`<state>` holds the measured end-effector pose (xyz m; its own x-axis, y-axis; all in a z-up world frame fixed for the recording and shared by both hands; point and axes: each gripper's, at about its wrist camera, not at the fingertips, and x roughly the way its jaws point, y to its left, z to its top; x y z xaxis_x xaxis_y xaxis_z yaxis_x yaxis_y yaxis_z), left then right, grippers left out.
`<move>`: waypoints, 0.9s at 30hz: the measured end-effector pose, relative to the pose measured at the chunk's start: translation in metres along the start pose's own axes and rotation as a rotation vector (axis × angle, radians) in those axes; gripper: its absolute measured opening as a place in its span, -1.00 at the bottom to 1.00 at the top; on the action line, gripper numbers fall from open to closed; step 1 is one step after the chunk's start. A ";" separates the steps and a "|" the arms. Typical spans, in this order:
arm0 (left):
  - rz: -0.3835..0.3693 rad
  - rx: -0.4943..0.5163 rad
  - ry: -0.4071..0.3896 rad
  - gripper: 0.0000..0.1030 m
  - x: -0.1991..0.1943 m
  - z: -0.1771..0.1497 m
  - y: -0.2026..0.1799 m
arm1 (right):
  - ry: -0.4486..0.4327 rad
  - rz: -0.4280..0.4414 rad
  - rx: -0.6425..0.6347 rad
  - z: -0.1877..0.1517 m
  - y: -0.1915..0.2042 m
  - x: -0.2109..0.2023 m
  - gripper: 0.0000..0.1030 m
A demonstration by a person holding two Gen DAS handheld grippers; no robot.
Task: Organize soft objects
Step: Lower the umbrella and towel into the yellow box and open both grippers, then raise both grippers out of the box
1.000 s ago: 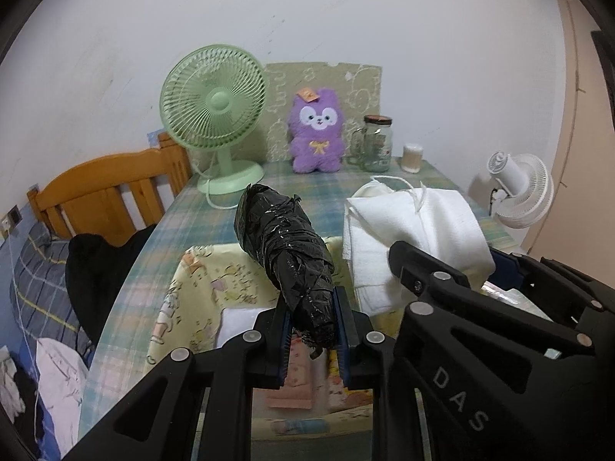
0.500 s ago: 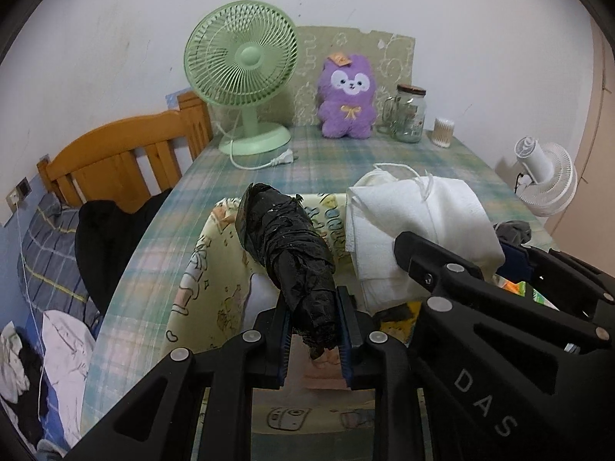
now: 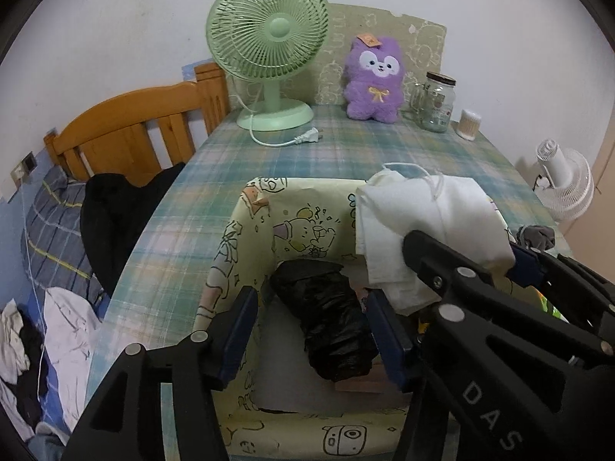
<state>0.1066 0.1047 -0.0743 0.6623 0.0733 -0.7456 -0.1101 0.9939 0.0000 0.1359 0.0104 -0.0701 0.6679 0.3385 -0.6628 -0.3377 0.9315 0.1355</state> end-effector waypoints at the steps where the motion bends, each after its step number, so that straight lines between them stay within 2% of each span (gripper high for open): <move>1: -0.002 0.009 0.005 0.19 0.001 0.000 0.000 | 0.002 0.000 0.007 0.000 -0.001 0.001 0.02; 2: -0.006 0.016 0.009 0.20 0.002 0.000 -0.001 | 0.007 0.003 0.016 0.000 -0.002 0.003 0.06; 4: -0.025 0.023 0.013 0.33 0.002 0.001 -0.002 | 0.019 0.002 0.036 0.000 -0.003 0.006 0.39; 7: -0.047 0.029 0.009 0.47 0.001 0.001 -0.004 | 0.013 -0.012 0.054 0.000 -0.005 0.005 0.65; 27: -0.068 0.029 -0.038 0.68 -0.019 0.001 -0.014 | -0.035 -0.031 0.023 -0.002 -0.010 -0.024 0.70</move>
<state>0.0963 0.0890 -0.0600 0.6949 0.0080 -0.7190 -0.0424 0.9987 -0.0299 0.1213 -0.0070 -0.0572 0.7011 0.3133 -0.6406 -0.3014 0.9443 0.1320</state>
